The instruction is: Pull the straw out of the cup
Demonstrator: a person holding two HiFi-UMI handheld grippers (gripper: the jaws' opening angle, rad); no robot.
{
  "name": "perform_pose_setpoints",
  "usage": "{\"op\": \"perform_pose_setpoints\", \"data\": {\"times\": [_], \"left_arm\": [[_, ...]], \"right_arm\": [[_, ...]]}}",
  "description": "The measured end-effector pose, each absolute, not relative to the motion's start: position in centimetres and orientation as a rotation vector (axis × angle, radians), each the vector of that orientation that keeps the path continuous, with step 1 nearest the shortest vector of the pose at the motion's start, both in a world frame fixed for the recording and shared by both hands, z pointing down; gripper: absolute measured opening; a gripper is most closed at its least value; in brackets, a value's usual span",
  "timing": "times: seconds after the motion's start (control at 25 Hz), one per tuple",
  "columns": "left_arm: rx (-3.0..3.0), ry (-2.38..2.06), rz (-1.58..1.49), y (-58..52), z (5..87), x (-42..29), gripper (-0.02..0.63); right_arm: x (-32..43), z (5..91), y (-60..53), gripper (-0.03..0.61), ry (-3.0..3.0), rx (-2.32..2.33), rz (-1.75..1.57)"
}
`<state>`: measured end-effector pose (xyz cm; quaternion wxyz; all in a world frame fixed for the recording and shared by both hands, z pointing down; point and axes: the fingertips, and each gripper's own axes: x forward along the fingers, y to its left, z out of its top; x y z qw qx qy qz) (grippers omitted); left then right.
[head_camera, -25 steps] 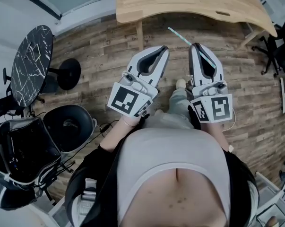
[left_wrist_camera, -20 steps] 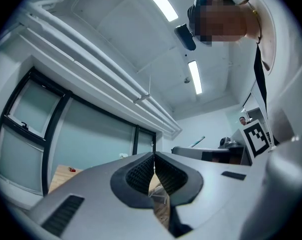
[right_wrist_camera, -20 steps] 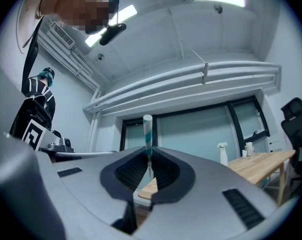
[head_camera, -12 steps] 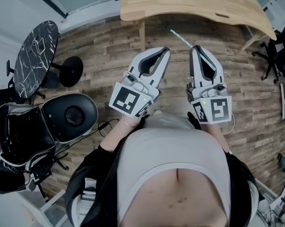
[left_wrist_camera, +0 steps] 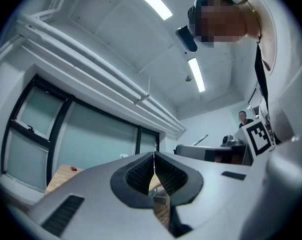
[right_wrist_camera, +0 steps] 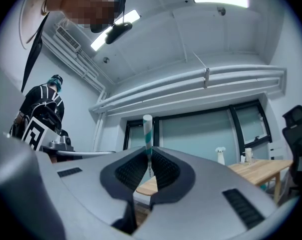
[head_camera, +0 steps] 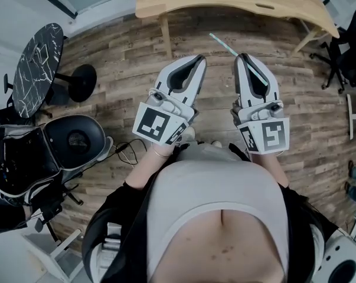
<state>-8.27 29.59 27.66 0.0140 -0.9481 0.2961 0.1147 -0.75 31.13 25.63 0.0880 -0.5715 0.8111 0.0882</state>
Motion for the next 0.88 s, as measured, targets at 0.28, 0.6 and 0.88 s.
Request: {"op": "perform_pose_setpoints", "data": {"times": [0.28, 0.6, 0.88], "left_arm": [[-2.946, 0.944, 0.361, 30.4, 27.4, -7.5, 0.011], [-2.934, 0.947, 0.362, 30.3, 27.1, -7.4, 0.011], [-2.928, 0.951, 0.368, 29.9, 27.0, -7.4, 0.011]], "right_arm": [[0.2, 26.0, 32.2, 0.043, 2.418, -1.709, 0.256], [0.4, 25.7, 32.2, 0.043, 2.406, -1.704, 0.259], [0.5, 25.7, 31.9, 0.043, 2.4, -1.704, 0.259]]}}
